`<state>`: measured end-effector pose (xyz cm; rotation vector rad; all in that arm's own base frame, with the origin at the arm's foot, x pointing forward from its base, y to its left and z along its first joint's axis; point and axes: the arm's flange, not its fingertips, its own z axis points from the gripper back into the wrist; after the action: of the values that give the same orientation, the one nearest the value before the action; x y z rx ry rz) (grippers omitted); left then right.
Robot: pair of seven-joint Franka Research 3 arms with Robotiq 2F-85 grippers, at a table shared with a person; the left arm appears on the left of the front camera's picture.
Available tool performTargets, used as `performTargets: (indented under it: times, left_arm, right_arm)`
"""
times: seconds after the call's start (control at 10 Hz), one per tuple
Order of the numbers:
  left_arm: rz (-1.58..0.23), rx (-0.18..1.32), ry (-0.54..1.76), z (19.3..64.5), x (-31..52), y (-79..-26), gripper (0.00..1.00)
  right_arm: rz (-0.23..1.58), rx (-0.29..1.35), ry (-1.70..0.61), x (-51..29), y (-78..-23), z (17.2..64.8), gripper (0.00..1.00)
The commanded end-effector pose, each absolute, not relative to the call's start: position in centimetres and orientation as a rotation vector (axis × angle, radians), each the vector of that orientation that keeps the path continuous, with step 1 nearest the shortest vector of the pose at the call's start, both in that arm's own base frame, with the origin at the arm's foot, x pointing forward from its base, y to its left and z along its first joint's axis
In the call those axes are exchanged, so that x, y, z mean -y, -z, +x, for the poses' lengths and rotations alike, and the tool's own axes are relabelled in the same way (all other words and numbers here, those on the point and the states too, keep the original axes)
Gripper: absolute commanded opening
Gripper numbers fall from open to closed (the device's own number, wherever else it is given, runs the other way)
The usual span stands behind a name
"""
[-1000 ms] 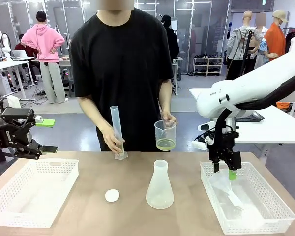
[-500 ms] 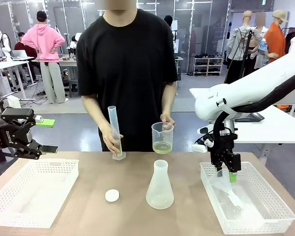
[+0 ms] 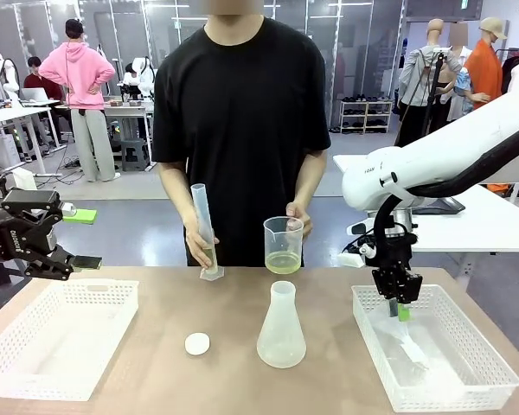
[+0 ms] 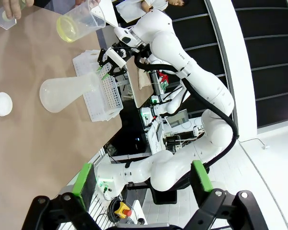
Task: Prepare the solutions needed for the experiment.
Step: Pick up the Plastic Funnel and insert it into the Big flask.
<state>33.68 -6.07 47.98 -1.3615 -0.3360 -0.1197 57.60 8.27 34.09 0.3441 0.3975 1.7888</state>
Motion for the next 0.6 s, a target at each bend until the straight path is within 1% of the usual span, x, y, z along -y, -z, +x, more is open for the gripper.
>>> performTargets:
  times: [0.0, 0.2, 0.3, 0.5]
  left_arm:
    - [-1.387, 0.341, 0.116, 33.8, 6.3, -48.1, 1.0]
    - [-1.387, 0.341, 0.116, 33.8, 6.3, -48.1, 1.0]
    - [-1.387, 0.341, 0.116, 33.8, 6.3, -48.1, 1.0]
    - [-1.387, 0.341, 0.116, 33.8, 6.3, -48.1, 1.0]
  right_arm:
    - [0.331, -0.428, -1.772, -8.5, -34.1, 58.2, 0.12]
    - [0.332, -0.432, -1.776, -8.5, -34.0, 58.3, 0.0]
    - [0.328, -0.428, -1.778, -8.6, -34.0, 58.3, 0.0]
    - [0.303, -0.359, -1.731, -8.5, -35.2, 57.4, 0.0]
